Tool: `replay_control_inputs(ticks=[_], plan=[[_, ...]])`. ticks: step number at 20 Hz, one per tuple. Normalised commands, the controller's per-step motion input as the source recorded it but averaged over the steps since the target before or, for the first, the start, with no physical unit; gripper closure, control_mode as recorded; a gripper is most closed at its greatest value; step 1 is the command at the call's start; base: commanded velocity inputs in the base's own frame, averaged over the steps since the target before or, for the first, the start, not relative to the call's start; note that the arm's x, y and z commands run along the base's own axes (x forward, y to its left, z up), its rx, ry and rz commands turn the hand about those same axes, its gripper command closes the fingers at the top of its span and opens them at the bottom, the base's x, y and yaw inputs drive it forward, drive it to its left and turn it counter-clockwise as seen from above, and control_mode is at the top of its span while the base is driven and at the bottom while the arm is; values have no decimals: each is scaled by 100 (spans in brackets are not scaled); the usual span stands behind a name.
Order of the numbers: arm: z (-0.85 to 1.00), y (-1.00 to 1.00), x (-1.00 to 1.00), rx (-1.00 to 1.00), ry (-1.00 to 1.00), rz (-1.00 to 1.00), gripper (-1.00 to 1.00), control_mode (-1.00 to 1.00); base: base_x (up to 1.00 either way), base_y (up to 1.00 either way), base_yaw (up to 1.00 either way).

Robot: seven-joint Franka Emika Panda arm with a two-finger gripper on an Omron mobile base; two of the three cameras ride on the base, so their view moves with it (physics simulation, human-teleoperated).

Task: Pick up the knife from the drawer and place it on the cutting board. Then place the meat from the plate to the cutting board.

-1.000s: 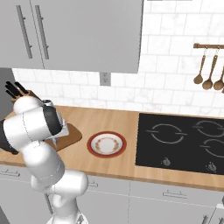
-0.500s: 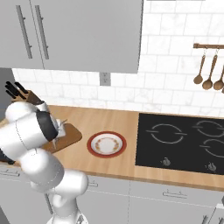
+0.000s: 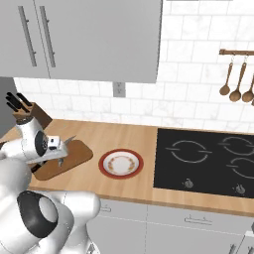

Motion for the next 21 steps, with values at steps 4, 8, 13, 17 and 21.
replay_control_inputs(ticks=[4,8,13,17,21], plan=[[62,-34,-71,0,-17,-8,-100,-100,0,0,0],[65,-43,-77,0,-14,-11,-100,-100,0,0,0],[85,-71,-42,1,-8,-14,-100,-100,0,0,0],[86,-85,-26,3,-4,-12,-100,-100,0,0,0],[73,-95,-33,2,-7,-10,-100,-100,0,0,0]])
